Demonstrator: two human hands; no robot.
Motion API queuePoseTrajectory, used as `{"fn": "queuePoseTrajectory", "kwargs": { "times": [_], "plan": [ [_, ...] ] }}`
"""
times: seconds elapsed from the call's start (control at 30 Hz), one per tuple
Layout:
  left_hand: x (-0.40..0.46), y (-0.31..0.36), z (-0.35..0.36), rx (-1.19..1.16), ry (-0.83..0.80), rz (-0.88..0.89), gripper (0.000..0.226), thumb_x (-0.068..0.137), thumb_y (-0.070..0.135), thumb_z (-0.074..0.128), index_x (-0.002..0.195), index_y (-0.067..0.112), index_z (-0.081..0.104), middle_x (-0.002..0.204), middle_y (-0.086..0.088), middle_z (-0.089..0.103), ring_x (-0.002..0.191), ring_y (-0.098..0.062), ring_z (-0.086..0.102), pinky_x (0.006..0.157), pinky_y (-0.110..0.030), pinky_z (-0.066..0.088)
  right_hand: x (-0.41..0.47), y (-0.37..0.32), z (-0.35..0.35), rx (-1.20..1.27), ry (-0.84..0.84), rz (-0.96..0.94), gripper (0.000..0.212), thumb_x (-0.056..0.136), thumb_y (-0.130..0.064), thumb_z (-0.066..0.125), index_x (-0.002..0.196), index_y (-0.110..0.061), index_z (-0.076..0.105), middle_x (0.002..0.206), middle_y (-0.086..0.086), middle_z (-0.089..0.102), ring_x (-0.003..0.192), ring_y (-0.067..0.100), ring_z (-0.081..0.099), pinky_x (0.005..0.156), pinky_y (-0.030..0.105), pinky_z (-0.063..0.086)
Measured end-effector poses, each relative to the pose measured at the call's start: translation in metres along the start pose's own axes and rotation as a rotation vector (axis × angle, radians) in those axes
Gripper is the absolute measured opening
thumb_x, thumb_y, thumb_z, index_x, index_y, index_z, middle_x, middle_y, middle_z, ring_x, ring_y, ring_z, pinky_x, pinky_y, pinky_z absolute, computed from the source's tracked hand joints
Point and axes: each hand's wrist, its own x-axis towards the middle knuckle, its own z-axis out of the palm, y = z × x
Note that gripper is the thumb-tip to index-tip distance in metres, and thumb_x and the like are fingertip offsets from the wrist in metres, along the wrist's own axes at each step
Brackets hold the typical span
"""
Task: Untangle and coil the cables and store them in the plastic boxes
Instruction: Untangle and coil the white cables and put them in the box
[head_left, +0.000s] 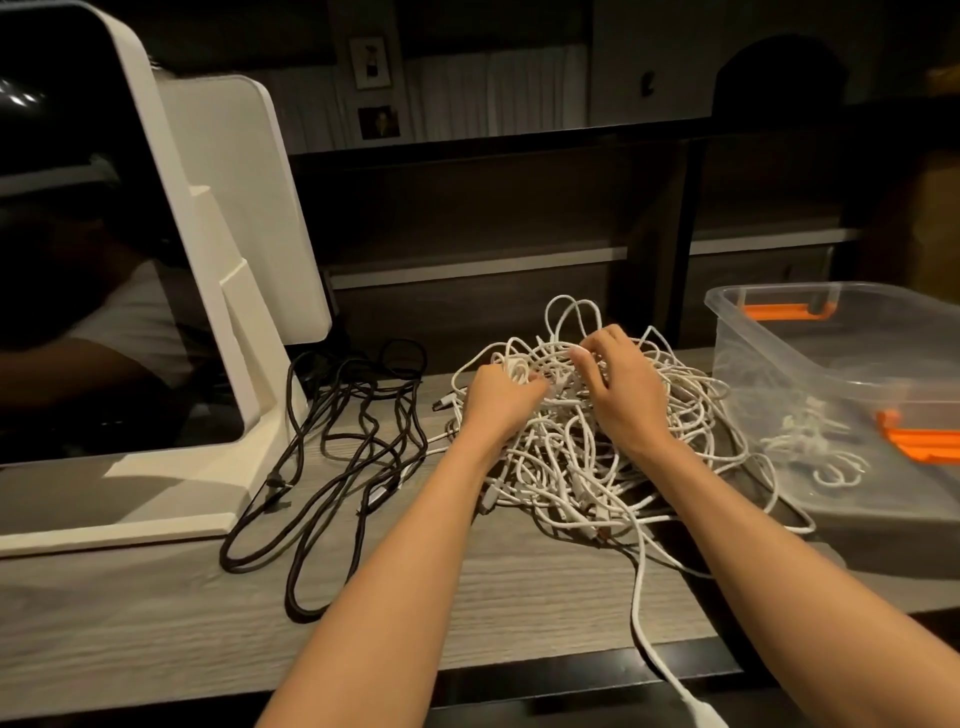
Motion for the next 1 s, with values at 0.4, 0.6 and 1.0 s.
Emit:
{"fn": "queuePoseTrajectory", "kwargs": {
  "times": [0.4,0.6,1.0],
  "plan": [
    [-0.007,0.004,-0.012,-0.103,-0.064,-0.129,0.009,0.088,0.016,0.065,0.083,0.009,0.064,0.065,0.0,0.046,0.056,-0.009,0.039,0.052,-0.024,0.032,0.0,-0.002,-0.002,-0.337,0.021,-0.011,0.038,0.086,-0.014,0.067,0.123,-0.019,0.063,0.124,0.012,0.048,0.112,0.027,0.043,0.064,0.03,0.046],
    [-0.007,0.004,-0.009,-0.208,-0.013,-0.073,0.015,0.088,0.012,0.066,0.102,0.005,0.069,0.074,-0.001,0.06,0.06,-0.008,0.05,0.053,-0.02,0.039,-0.001,-0.002,0.0,-0.213,-0.179,-0.096,0.037,0.088,-0.021,0.063,0.124,-0.023,0.057,0.117,-0.007,0.061,0.106,0.018,0.043,0.094,0.034,0.033],
    [-0.007,0.005,0.002,-0.331,0.29,0.009,0.027,0.087,0.005,0.062,0.066,0.021,0.057,0.063,0.005,0.053,0.057,-0.008,0.044,0.053,-0.025,0.037,0.0,-0.008,0.001,-0.582,0.033,-0.141,0.017,0.091,-0.029,0.059,0.096,-0.013,0.061,0.096,0.004,0.065,0.095,0.03,0.053,0.08,0.042,0.036]
  ]
}}
